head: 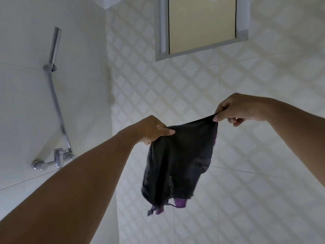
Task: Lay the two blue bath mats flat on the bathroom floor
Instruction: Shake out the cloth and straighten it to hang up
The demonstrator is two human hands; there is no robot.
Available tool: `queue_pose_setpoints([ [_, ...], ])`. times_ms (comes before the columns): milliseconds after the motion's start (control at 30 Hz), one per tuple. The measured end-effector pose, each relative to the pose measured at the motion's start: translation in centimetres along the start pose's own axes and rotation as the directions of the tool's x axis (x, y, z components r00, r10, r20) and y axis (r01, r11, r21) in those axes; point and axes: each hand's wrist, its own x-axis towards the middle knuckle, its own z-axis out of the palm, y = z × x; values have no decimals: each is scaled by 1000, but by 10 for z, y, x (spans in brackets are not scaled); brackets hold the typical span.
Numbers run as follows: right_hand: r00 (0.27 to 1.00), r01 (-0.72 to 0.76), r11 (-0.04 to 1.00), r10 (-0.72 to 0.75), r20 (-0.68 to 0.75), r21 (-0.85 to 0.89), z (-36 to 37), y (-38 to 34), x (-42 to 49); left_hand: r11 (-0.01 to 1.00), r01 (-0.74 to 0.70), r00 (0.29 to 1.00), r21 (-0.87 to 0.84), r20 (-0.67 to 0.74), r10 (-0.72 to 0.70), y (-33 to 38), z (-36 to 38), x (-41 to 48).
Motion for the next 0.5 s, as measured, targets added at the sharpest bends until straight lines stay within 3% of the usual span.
queue_pose_setpoints([
  [233,996,-86,972,92,-20,219,-22,71,-22,988,-119,989,101,96,109,40,46,62],
  [500,932,-257,908,323,-163,331,-88,128,-92,947,-321,903,-32,290,316,124,123,115],
])
